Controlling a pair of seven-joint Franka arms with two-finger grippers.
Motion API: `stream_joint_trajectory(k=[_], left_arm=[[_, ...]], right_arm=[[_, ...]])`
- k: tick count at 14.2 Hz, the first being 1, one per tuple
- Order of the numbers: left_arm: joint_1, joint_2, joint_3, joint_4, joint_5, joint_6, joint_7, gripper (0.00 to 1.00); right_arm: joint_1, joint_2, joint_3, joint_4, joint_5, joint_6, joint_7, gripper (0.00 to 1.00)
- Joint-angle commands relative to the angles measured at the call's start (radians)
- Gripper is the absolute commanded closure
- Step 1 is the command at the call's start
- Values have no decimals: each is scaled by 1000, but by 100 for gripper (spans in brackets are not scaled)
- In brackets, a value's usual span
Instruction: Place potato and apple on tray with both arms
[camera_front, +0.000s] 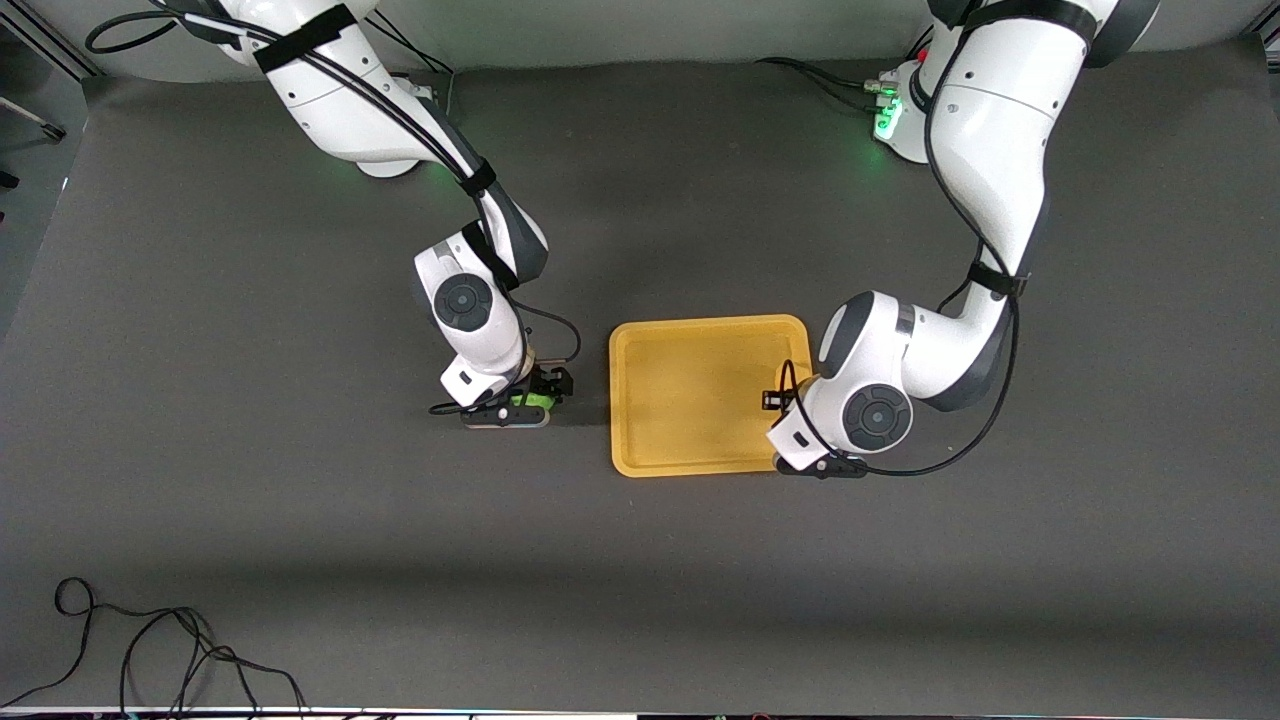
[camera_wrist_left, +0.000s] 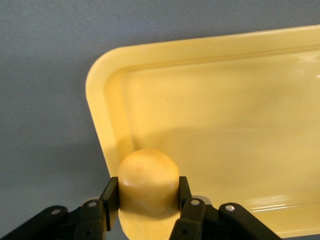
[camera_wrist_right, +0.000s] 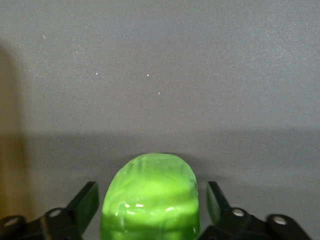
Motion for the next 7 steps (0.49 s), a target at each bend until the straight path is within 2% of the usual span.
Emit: stream_joint_trajectory(k=[1, 2, 4, 5, 7], left_arm=[[-17, 5, 14, -3, -8, 5, -20, 75], [-17, 10, 14, -3, -5, 5, -18, 64], [-19, 20, 14, 2, -2, 6, -21, 58], [-26, 22, 14, 2, -4, 6, -21, 42], [-30, 19, 14, 2, -5, 17, -29, 36]], right_arm=[[13, -29, -6, 34, -5, -77, 20, 42], [10, -49, -7, 45, -5, -109, 19, 42], [3, -104, -13, 89, -5, -212, 4, 42], [0, -127, -27, 129, -5, -290, 1, 42], [0, -175, -32, 227, -6, -460, -1, 42]])
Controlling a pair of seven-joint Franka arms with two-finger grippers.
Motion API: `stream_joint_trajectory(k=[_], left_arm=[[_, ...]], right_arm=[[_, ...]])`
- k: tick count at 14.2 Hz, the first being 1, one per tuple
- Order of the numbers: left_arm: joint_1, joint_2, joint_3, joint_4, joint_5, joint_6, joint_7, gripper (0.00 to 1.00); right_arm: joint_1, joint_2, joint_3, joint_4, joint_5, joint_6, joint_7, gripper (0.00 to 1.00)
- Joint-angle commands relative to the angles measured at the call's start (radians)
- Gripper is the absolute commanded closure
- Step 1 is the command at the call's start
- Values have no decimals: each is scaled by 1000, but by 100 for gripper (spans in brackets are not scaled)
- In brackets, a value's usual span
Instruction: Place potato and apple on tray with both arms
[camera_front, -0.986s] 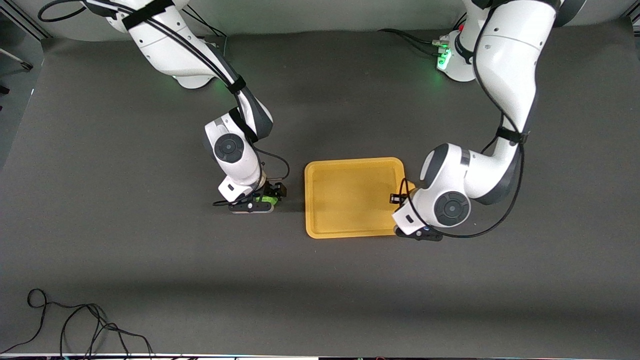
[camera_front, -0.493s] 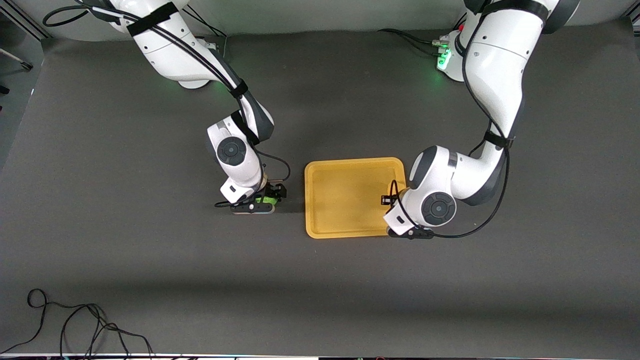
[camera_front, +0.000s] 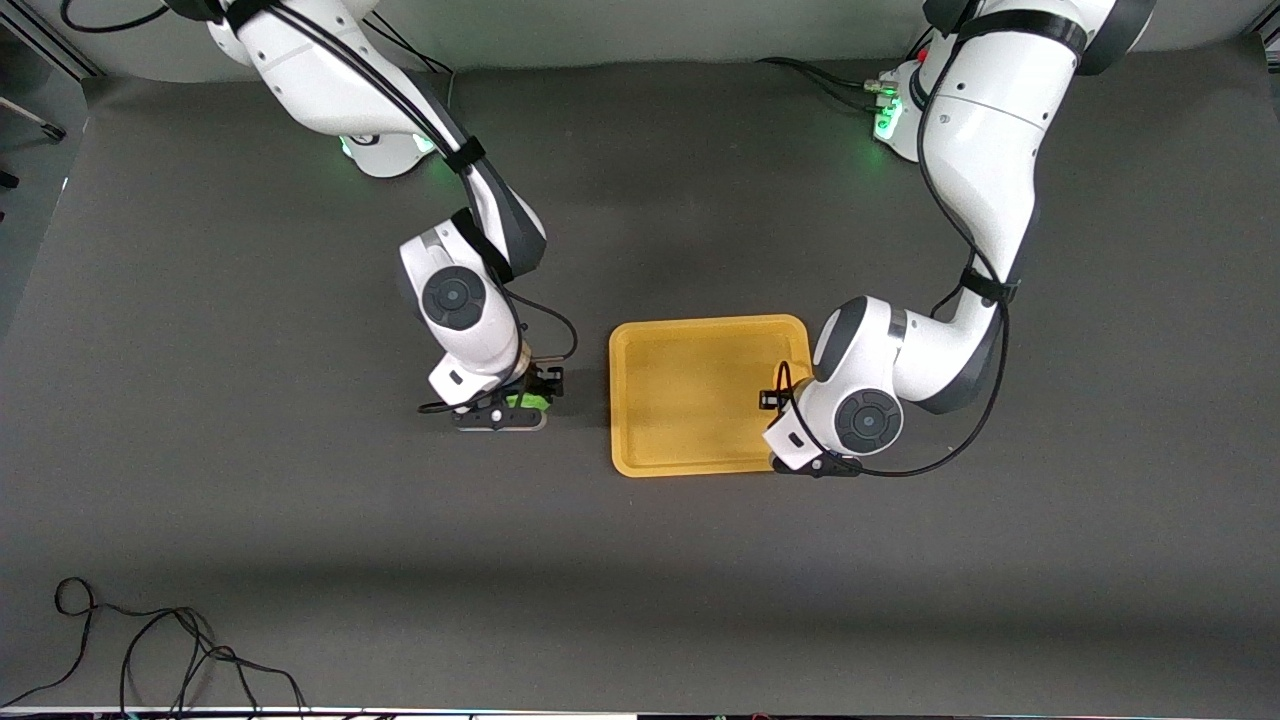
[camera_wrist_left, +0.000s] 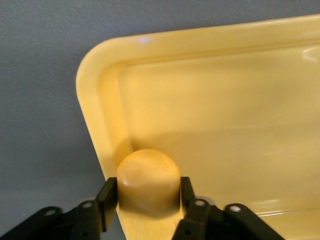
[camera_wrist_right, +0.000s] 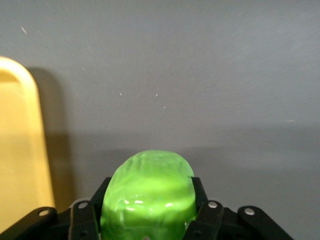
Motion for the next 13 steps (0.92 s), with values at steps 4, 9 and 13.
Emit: stream_joint_trajectory(k=[4, 9, 13], left_arm=[[-14, -24, 15, 14, 6, -11, -59, 23], [20, -197, 96, 26, 197, -114, -36, 1], [144, -313, 107, 25, 248, -130, 144, 1]], right_arm=[[2, -128, -12, 332, -11, -485, -4, 42], [3, -152, -10, 448, -8, -618, 8, 42], [14, -94, -2, 483, -5, -596, 24, 42]])
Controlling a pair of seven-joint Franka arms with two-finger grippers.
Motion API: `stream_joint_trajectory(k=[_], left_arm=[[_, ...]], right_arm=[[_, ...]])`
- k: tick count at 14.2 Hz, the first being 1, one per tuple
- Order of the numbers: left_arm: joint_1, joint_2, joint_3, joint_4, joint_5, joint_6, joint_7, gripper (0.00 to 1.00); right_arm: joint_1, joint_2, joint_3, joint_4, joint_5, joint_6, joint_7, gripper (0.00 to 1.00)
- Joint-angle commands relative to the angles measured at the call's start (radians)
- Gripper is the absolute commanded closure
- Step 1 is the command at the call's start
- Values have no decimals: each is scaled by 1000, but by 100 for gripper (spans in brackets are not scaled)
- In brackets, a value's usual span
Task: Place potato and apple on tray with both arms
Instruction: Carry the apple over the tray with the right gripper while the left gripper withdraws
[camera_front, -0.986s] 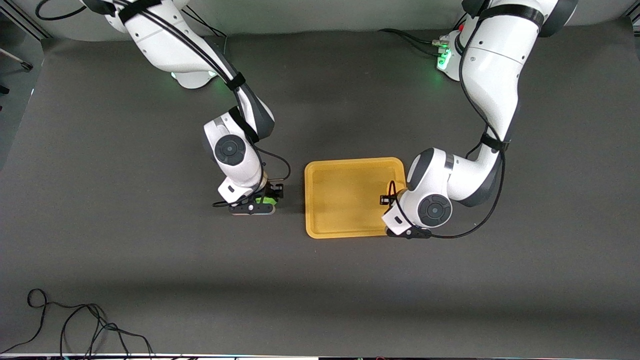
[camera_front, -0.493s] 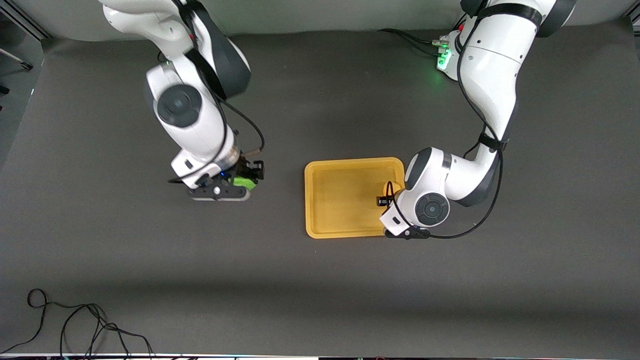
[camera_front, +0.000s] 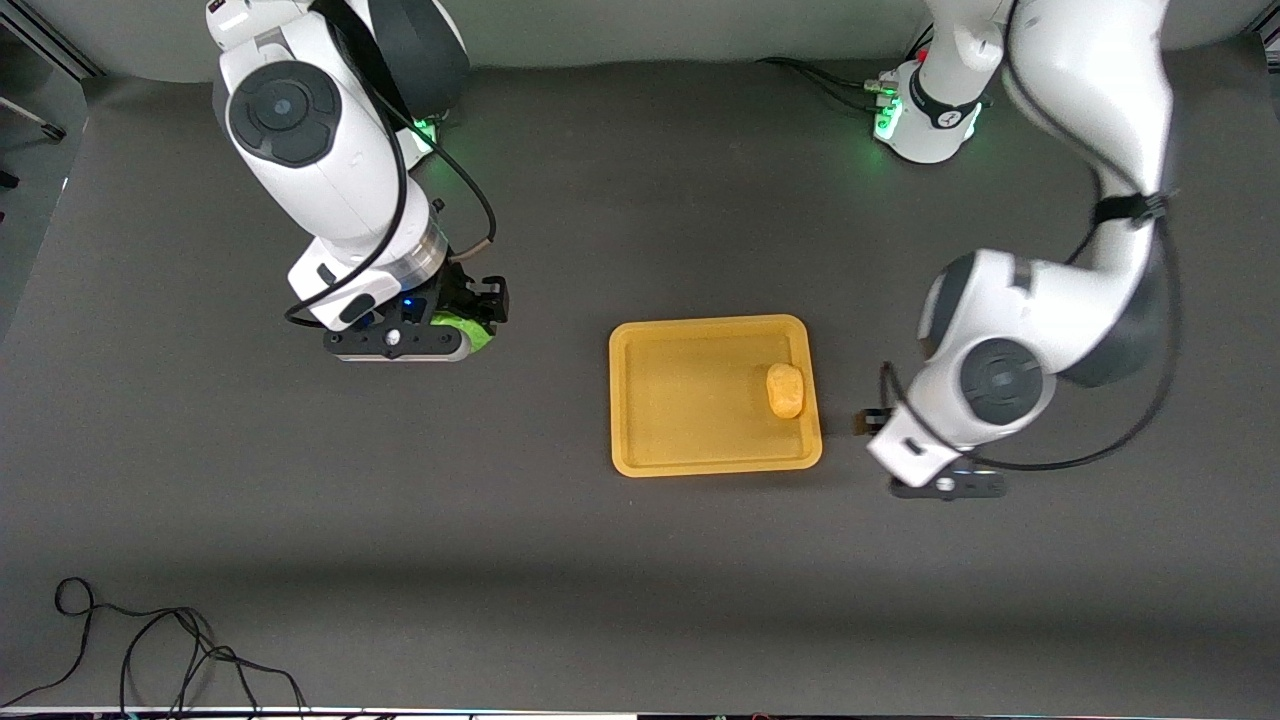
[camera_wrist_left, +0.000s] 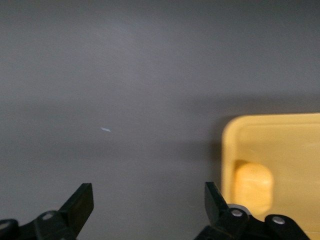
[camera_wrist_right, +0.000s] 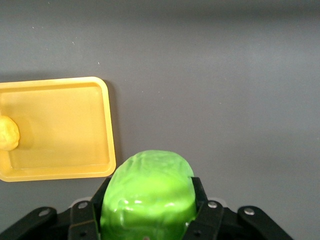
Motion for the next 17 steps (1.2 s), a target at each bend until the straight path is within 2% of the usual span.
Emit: stream_joint_trajectory(k=[1, 4, 7, 8, 12, 15, 16, 17], left_arm=[[78, -79, -4, -24, 15, -42, 146, 1], [167, -151, -5, -30, 8, -131, 305, 4], [210, -222, -5, -29, 0, -185, 341, 3], [218, -260, -4, -39, 0, -203, 344, 1], [253, -351, -2, -68, 1, -198, 344, 1], [281, -368, -2, -79, -31, -165, 343, 1], [281, -372, -2, -123, -48, -95, 341, 1], [281, -398, -4, -209, -90, 2, 335, 0]], right_arm=[[14, 100, 5, 111, -3, 10, 37, 42], [84, 234, 12, 282, -5, 10, 160, 42], [182, 370, 12, 442, -6, 11, 310, 43], [245, 430, 12, 494, -9, 27, 385, 44], [341, 541, 9, 496, -16, 183, 451, 44], [344, 662, 7, 490, -77, 292, 451, 44], [344, 702, 5, 488, -91, 324, 451, 44], [344, 740, 7, 487, -110, 356, 451, 44]])
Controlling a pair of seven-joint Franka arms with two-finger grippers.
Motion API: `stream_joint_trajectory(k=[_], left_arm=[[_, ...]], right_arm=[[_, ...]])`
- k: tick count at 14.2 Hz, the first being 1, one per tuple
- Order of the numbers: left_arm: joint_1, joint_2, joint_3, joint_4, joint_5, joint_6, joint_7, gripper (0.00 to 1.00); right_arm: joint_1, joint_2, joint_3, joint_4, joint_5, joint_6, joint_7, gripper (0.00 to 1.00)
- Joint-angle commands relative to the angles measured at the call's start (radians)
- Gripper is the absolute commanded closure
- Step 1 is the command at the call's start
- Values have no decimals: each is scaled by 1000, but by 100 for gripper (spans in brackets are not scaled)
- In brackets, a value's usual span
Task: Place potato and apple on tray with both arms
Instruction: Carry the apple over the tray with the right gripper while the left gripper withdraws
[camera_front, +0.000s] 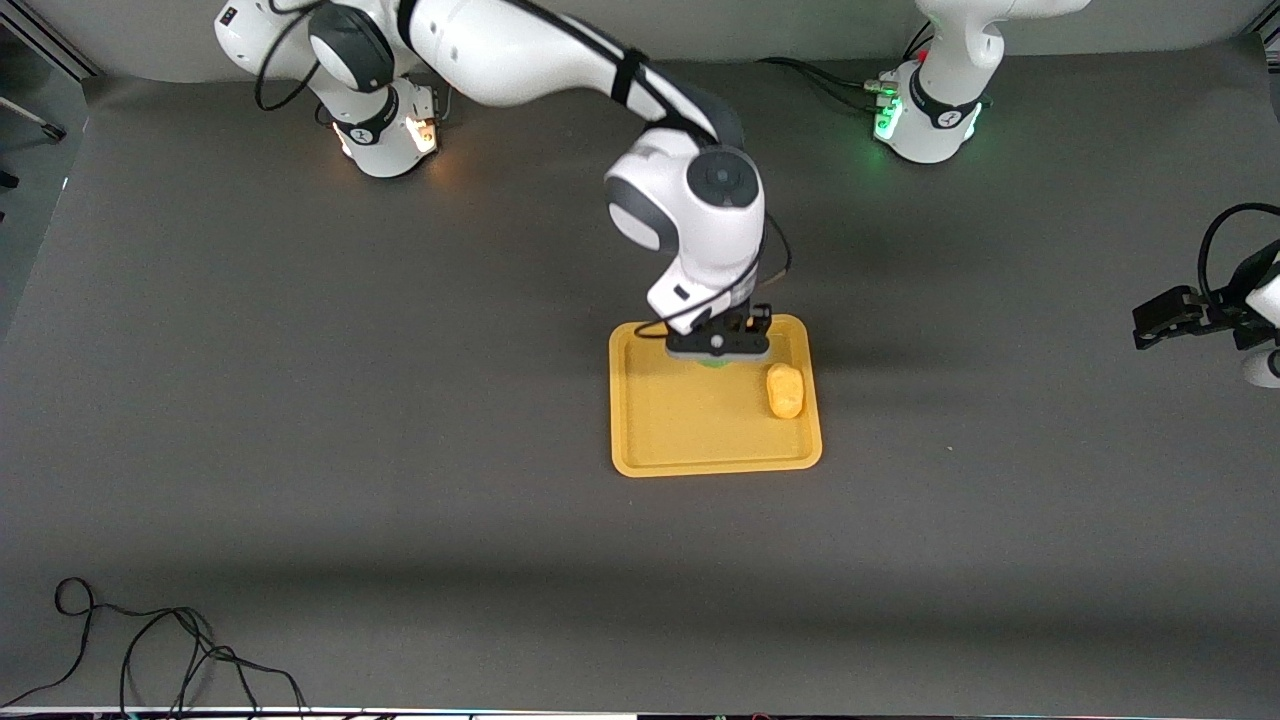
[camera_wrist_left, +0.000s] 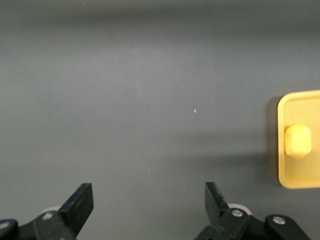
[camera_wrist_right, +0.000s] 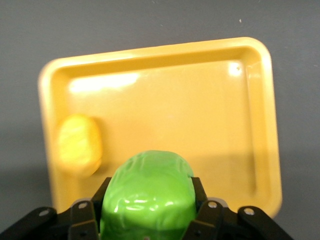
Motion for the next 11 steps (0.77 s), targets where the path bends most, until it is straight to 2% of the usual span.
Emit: stream_joint_trajectory(k=[1, 2, 4, 6, 7, 8, 9, 11], left_arm=[[9, -72, -8, -183, -81, 163, 2, 0], [4, -76, -9, -177, -77, 109, 0, 0], [1, -76, -14, -108, -40, 28, 2, 0], [-5, -87, -18, -97, -18, 18, -1, 0], [-6, -93, -20, -96, -18, 2, -3, 0], [-9, -98, -32, -93, -18, -30, -7, 0], [-5, -99, -35, -91, -18, -67, -8, 0], [7, -98, -21, -94, -18, -79, 6, 0]], right_arm=[[0, 119, -6, 59, -47, 66, 14, 44], [0, 134, -8, 59, -49, 83, 14, 44], [-9, 150, -8, 56, -49, 115, 14, 44], [-9, 173, -8, 54, -49, 152, 14, 44], [-9, 182, -8, 53, -49, 166, 14, 40], [-9, 184, -8, 53, -49, 171, 16, 10], [-14, 179, -10, 54, -50, 169, 14, 0], [-12, 139, -13, 54, -66, 139, 14, 0]])
